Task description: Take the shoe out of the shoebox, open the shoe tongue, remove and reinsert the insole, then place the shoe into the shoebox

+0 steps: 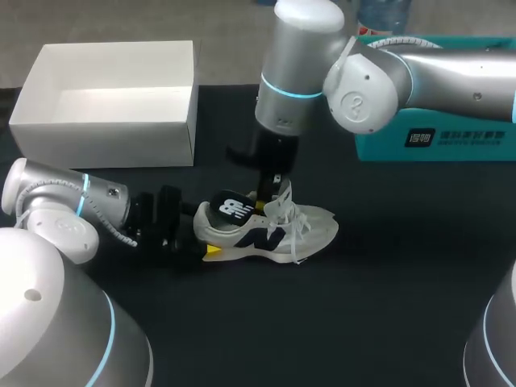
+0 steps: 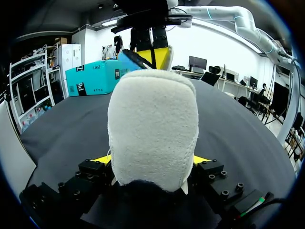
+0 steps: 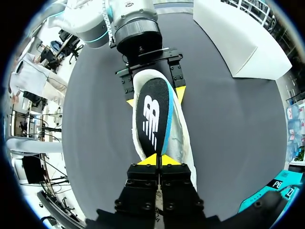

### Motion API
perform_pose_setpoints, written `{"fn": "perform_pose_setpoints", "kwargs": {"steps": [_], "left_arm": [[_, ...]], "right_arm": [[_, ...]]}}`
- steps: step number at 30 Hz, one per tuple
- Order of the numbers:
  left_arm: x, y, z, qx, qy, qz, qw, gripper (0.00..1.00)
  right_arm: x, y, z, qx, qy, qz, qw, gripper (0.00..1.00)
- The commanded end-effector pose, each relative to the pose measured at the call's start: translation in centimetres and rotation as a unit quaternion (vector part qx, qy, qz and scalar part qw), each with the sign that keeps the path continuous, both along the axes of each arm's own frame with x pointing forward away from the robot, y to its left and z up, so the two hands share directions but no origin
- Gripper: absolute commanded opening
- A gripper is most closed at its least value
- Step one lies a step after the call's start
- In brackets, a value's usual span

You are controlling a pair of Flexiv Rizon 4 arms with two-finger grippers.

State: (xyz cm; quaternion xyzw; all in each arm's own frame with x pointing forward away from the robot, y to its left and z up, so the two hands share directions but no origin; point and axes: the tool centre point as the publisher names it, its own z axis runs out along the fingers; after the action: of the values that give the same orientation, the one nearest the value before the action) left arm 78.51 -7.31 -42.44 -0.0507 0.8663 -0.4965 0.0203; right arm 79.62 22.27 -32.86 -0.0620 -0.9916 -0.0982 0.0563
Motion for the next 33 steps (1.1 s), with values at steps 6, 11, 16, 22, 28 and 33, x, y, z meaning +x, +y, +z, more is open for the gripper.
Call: {"fn": "perform_pose_setpoints", "kwargs": {"steps": [6, 11, 16, 22, 28, 33], "left_arm": [[0.0, 0.0, -0.1, 0.001, 0.0, 0.0, 1.0, 0.0], [0.0, 0.0, -0.1, 0.001, 0.0, 0.0, 1.0, 0.0], [0.0, 0.0, -0.1, 0.001, 0.0, 0.0, 1.0, 0.0], [0.0, 0.0, -0.1, 0.001, 0.0, 0.0, 1.0, 0.0], [0.0, 0.0, -0.1, 0.001, 0.0, 0.0, 1.0, 0.0], [0.0, 0.0, -0.1, 0.001, 0.0, 0.0, 1.0, 0.0]], "right_arm": [[1.7, 1.2, 0.7, 0.026, -0.015, 0.033, 0.999, 0.0], [2.5, 2.7, 1.2, 0.038, -0.023, 0.059, 0.997, 0.0], [3.0, 3.8, 1.0, 0.062, -0.014, 0.077, 0.995, 0.0], [3.0, 4.7, 0.2, 0.123, 0.002, 0.084, 0.989, 0.0], [2.5, 4.8, -0.5, 0.152, 0.011, 0.086, 0.985, 0.24], [2.3, 4.9, -0.7, 0.161, 0.016, 0.084, 0.983, 0.26]]}}
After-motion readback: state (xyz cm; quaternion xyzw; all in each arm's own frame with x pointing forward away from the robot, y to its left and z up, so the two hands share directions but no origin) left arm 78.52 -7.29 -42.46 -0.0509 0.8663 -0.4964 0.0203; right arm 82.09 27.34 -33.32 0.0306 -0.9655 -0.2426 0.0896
